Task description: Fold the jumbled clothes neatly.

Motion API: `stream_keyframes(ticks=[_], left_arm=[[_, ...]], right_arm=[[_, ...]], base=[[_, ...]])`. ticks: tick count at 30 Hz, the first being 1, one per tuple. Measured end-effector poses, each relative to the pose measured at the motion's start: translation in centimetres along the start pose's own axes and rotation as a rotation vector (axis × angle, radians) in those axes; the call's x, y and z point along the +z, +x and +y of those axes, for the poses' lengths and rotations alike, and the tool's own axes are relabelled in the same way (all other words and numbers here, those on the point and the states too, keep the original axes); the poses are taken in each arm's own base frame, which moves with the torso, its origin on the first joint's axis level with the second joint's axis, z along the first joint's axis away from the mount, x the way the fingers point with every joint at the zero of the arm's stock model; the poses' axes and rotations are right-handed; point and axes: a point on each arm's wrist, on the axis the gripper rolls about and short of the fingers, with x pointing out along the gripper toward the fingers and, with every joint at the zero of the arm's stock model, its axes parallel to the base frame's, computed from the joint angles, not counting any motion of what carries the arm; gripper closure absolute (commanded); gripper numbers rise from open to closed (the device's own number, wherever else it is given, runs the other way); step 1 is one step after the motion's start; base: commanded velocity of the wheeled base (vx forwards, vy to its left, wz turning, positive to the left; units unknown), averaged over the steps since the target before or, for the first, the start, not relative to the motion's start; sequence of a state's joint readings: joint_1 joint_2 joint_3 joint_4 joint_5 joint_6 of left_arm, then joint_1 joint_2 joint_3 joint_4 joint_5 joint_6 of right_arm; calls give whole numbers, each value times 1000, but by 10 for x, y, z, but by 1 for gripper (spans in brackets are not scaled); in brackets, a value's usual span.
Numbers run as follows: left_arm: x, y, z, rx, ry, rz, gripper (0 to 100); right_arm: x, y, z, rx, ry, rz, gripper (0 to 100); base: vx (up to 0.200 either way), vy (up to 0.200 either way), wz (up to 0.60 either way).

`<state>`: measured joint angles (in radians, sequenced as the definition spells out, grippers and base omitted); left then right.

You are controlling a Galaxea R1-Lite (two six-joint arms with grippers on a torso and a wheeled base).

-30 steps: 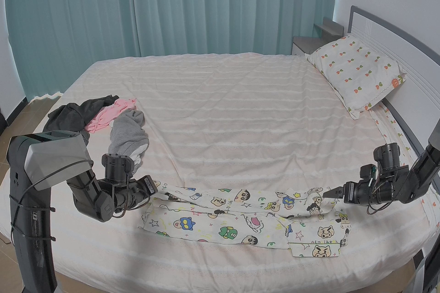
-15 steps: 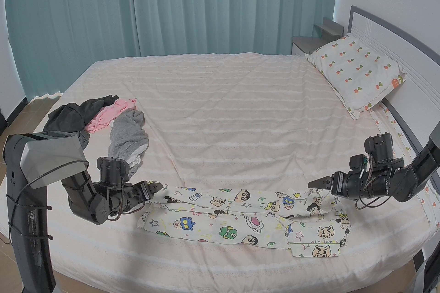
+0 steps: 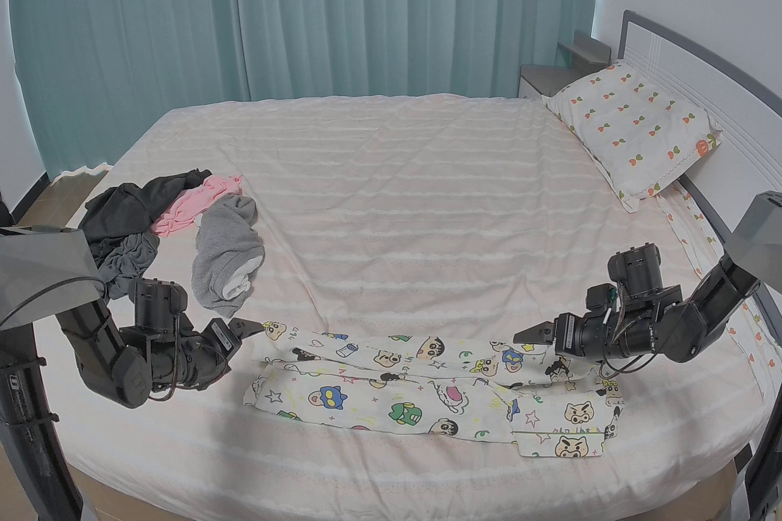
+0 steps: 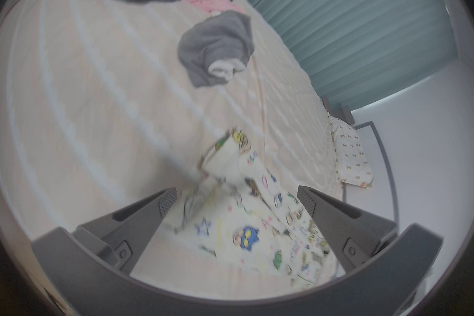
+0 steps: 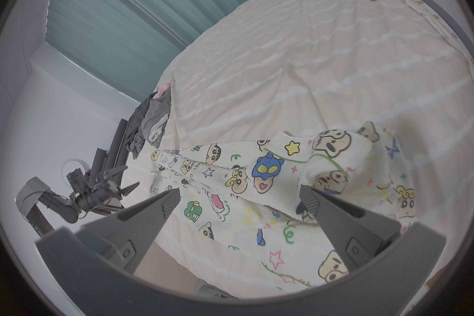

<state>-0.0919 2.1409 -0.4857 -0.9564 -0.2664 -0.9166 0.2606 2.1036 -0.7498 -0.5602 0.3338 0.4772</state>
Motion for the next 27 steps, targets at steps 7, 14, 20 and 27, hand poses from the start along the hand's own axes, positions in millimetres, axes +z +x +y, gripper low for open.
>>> stream_keyframes(ticks=[7, 14, 20, 27], left_arm=[[-8, -20, -4, -175, -24, -36, 0], [-17, -30, 2, -266, -6, -76, 0], [-27, -29, 15, -229, -23, -43, 0], [-30, -28, 19, -207, -32, -27, 0]], right_arm=[[1, 20, -6, -11, 1, 21, 0], [-2, 24, -30, -93, 29, 79, 0], [-3, 18, -63, -218, 46, 104, 0], [-5, 17, -70, -243, 48, 123, 0]], base=[[0, 0, 0], [0, 0, 0], [0, 0, 0], [0, 0, 0]])
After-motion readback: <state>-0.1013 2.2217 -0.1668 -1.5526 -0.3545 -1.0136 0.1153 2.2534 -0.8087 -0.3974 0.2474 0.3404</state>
